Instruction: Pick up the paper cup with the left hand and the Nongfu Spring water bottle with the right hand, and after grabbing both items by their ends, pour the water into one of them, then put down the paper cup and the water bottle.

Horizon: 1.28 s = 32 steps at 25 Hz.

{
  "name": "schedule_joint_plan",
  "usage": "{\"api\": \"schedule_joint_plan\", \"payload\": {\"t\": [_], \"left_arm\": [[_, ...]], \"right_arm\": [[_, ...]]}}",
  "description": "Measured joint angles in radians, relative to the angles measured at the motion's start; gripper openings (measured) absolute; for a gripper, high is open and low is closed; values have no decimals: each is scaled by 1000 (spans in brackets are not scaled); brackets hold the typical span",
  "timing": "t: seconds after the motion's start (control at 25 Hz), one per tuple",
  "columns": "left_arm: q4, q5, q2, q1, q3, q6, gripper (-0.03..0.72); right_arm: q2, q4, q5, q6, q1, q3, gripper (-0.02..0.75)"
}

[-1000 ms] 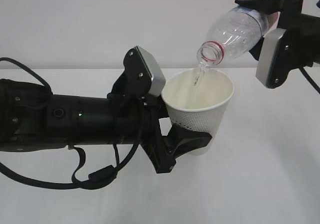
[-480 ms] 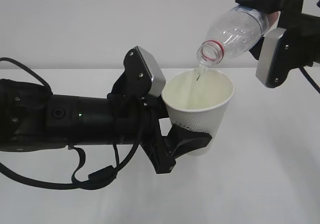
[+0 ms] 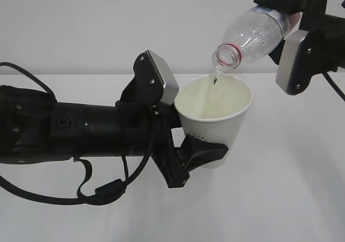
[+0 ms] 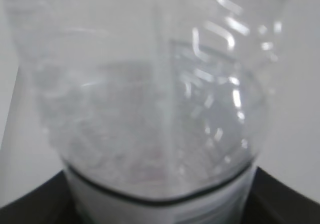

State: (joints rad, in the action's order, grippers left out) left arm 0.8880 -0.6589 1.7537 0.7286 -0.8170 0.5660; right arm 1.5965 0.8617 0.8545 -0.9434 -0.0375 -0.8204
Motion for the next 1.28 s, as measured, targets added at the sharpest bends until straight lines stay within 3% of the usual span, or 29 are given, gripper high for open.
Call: {"api": "schedule_joint_plan", "payload": {"t": [1.28], "left_arm": [[2, 6, 0, 0, 0, 0, 512]], "right_arm": [[0, 0, 0, -10, 0, 0, 467]]}}
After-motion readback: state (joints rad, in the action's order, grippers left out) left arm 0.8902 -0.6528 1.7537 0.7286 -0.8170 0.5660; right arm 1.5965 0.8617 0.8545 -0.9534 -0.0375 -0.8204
